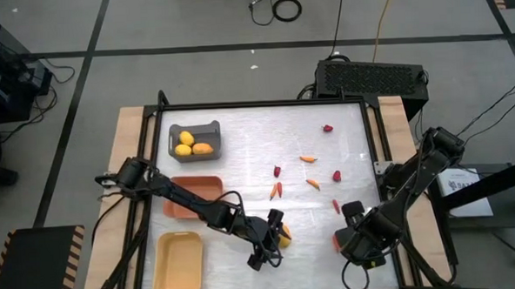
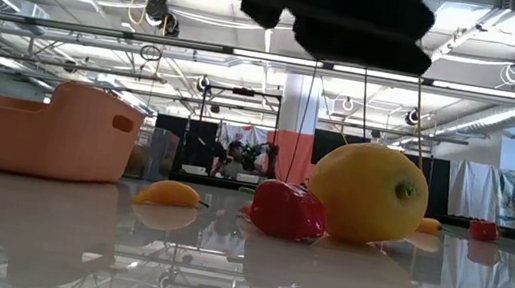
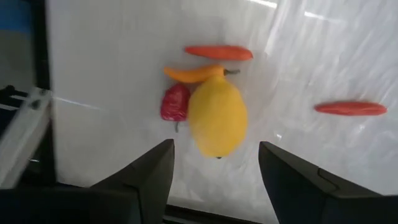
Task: Sort produce into baskets
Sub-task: Put the lemon into the black bin
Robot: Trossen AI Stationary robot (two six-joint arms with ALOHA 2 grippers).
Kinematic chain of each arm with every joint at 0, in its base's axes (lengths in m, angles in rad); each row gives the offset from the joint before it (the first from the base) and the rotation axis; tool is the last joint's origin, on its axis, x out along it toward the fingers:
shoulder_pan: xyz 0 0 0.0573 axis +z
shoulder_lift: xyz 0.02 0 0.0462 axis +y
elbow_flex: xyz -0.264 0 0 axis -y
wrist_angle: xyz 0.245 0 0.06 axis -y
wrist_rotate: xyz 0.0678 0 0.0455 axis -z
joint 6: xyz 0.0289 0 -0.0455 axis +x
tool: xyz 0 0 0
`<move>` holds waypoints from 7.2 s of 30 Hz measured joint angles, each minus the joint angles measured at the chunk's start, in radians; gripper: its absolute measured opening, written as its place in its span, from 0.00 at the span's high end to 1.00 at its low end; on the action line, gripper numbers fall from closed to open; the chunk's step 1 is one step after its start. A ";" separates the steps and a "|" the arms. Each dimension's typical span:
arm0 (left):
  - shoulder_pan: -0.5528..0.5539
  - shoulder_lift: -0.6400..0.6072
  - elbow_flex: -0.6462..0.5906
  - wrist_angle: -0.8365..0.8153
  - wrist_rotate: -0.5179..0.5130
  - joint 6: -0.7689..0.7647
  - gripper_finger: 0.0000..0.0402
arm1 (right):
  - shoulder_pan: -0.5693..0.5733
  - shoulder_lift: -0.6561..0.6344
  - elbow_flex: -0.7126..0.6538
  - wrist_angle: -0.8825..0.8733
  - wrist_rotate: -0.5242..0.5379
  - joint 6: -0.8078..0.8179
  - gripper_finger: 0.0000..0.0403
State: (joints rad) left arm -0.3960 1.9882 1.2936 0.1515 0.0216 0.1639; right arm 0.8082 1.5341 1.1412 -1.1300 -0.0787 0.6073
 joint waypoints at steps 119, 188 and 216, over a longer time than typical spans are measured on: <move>0.049 -0.677 -0.329 -0.490 -0.176 -0.126 0.27 | -0.122 -0.004 -0.099 0.182 0.080 0.168 0.57; 0.877 -1.054 -0.664 -0.694 -0.732 -0.324 0.27 | -0.969 0.742 0.389 1.736 0.313 -0.759 0.57; 0.926 -1.054 -0.664 -0.719 -0.597 -0.342 0.27 | -1.051 0.742 0.391 1.714 0.128 -0.600 0.31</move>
State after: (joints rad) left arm 0.5301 0.9344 0.6296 -0.5678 -0.5755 -0.1783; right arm -0.2432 2.2757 1.5326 0.5838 0.0490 0.0074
